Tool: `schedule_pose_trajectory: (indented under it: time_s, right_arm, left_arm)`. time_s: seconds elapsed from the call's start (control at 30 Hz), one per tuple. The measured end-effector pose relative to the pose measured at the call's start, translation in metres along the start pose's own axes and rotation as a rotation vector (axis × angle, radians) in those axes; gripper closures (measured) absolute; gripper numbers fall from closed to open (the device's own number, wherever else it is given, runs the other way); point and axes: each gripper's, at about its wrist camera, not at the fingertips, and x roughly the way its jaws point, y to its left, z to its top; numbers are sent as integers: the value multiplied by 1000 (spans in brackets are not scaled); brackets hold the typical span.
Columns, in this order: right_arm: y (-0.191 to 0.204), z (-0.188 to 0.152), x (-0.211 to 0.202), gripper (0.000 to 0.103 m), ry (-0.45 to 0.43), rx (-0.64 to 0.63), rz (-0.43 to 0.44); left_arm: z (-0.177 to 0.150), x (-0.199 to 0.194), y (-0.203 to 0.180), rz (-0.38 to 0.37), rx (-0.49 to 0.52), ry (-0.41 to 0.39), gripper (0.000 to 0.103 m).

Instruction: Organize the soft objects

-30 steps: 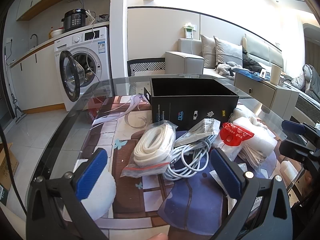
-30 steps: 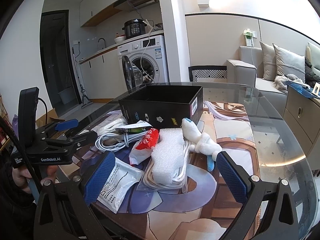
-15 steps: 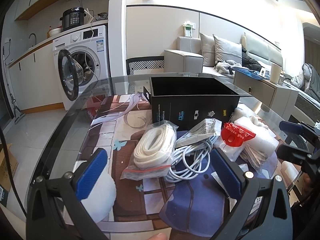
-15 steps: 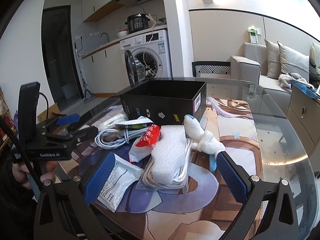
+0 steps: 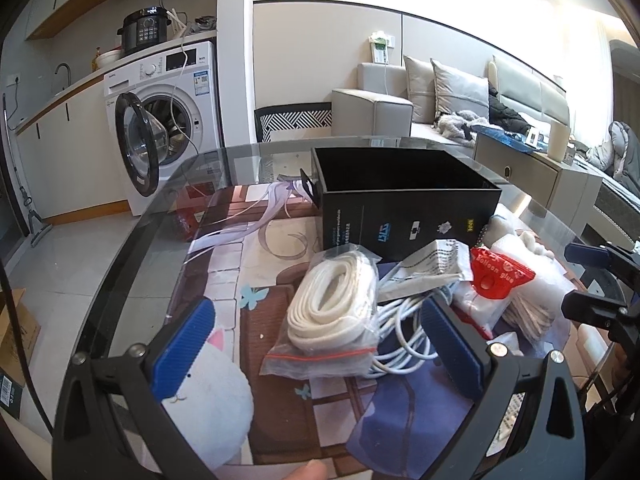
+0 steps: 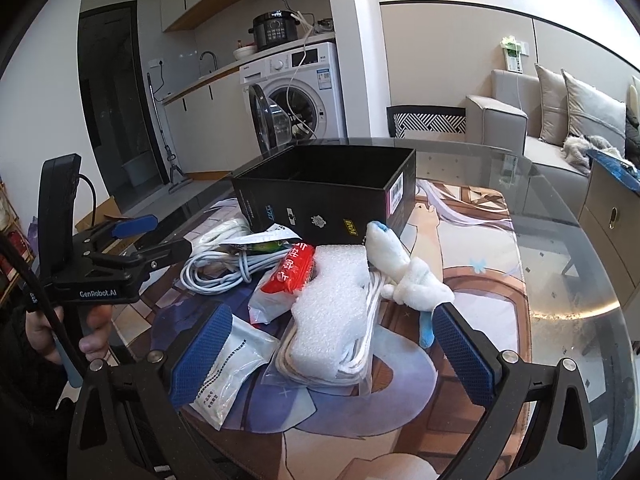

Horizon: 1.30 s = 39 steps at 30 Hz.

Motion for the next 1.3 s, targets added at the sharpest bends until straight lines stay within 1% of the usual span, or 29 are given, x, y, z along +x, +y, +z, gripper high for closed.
schedule_pose_trajectory:
  time_s: [0.13,0.2,0.23,0.27,0.37,0.63,0.7,0.73,0.8,0.83,0.97,1.03,1.1,1.17,1.2,1.3]
  right_arm:
    - [3,2,7,7,19,-21,-8]
    - [3,2,10,15,32,-29,-3]
    - [3,2,12,16,36,-30,-2]
    - [3,2,13,20,41,-32,-1]
    - [3,2,16,21,43,-33,10]
    - [5,5,24,30,63,-49,20]
    - [4,5,25,35,66,-46,20]
    - [3,5,26,36,66,-44,20]
    - [2,5,27,41,67,-42,19]
    - [1,5,27,42,68,-41,19]
    - [0,4,27,47,69,-36,20]
    - [-1,4,27,48,66,-31,19]
    - [-2,3,27,53,63,-28,17]
    - [-3,3,27,58,60,-24,12]
    - [-4,3,27,61,58,-24,10]
    - [-5,3,26,62,52,-25,4]
  left_arm:
    - [4,8,3,16,16,29,0]
    - [6,13,5,25,17,48,0]
    - [7,16,8,28,9,61,0]
    - [8,17,10,25,3,69,0]
    - [10,23,16,1,-20,98,0]
    - [17,42,21,-52,-61,161,2]
    - [17,47,22,-63,-63,183,8]
    - [17,50,22,-79,-66,196,8]
    - [17,54,24,-103,-78,209,15]
    - [17,56,24,-119,-83,219,17]
    - [15,63,24,-169,-104,259,42]
    - [14,63,21,-166,-91,265,45]
    - [13,61,19,-171,-81,261,53]
    - [12,59,17,-171,-75,256,59]
    - [12,58,17,-170,-73,254,60]
    - [10,54,16,-167,-64,247,64]
